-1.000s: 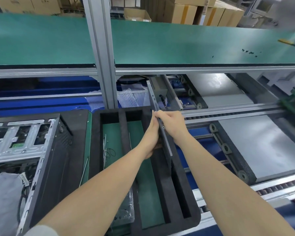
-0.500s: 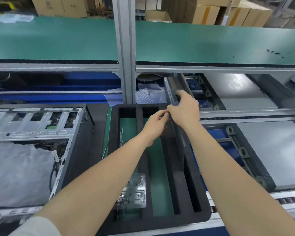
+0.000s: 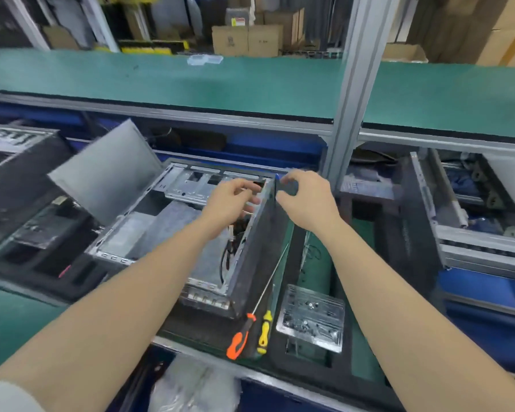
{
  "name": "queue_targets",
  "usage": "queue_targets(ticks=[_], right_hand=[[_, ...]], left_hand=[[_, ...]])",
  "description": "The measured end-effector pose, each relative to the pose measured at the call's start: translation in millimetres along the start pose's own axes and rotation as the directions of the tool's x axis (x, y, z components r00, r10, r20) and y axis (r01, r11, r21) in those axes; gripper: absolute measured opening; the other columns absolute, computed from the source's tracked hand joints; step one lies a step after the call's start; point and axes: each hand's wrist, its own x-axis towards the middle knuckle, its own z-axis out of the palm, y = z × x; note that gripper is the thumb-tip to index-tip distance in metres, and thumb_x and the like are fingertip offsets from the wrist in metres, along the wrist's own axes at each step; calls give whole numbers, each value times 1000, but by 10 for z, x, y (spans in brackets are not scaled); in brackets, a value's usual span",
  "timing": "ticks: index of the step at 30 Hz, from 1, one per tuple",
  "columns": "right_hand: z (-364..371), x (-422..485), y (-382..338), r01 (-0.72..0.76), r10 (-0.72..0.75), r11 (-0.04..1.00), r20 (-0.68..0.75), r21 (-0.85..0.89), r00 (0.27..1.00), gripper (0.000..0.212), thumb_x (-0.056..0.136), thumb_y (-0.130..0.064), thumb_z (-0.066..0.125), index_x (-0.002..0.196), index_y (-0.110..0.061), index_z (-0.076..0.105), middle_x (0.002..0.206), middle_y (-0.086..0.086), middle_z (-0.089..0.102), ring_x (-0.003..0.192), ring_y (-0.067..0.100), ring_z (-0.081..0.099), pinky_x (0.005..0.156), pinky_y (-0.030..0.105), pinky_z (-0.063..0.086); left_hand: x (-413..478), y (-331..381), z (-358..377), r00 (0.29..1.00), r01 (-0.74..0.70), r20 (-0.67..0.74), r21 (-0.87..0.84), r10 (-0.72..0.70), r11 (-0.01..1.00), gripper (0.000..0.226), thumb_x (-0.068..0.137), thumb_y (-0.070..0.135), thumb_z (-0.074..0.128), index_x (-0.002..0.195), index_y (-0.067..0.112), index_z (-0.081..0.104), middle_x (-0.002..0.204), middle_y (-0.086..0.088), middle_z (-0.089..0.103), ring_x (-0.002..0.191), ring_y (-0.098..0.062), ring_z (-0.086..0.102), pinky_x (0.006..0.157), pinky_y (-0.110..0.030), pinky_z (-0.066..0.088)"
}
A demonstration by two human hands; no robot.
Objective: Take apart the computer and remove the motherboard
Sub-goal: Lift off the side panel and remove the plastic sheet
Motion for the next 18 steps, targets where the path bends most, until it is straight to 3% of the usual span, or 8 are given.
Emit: queue_targets(ticks=[3,5,9,11,14,16,18], right_hand=[[323,-27,-338,36,-35,999,97,-8,995,38,93,-27,65,129,-19,68,132,4,66,121,24,59,97,32,45],[560,-21,-553,32,-36,999,163,25,986,38,91,-25,65,129,-19,69,127,3,69,114,22,62,91,29,47],[1136,-2,-909,-27,5,997,296,70,955,34,91,-23,67,124,-18,71,117,3,72,109,23,65,92,33,53],[1429,22,-1014,-86,60,995,348,59,936,38,90,-23,70,127,-16,68,124,6,70,113,23,65,93,33,53],[1826,47,-1067,-202,212,977,454,-70,866,74,86,-35,78,150,-15,46,152,7,49,130,26,55,97,35,48],[2020,52,-1087,-281,326,945,472,-166,819,108,77,-47,85,160,-13,26,161,10,34,140,30,44,108,44,45],[2148,62,-1100,-313,395,917,463,-246,794,134,63,-56,92,163,-15,12,161,12,27,143,31,36,113,51,42]], left_hand=[[-54,-292,-560,994,38,-103,95,-28,995,27,98,5,51,108,15,74,101,-11,78,74,-15,70,68,-21,52],[-72,-531,-904,976,60,-220,254,-3,965,27,95,6,57,108,17,78,102,-6,78,82,-12,70,70,-13,47],[-44,-1044,-1489,934,171,-356,531,36,830,30,91,15,59,116,24,72,116,-1,74,114,-28,65,93,-31,41],[32,-1274,-1696,954,212,-301,683,5,699,40,91,28,57,130,22,62,126,-5,68,124,-31,58,105,-42,34],[171,-1546,-1867,993,107,-67,827,-93,552,62,95,47,49,145,12,45,144,-8,54,148,-25,33,121,-55,11],[233,-1616,-1913,993,-7,67,842,-93,539,65,96,50,47,148,13,42,146,-7,53,152,-23,24,121,-56,6],[249,-1612,-1929,986,-133,169,789,-4,601,63,94,46,54,149,19,42,134,-2,62,143,-22,41,122,-52,8]])
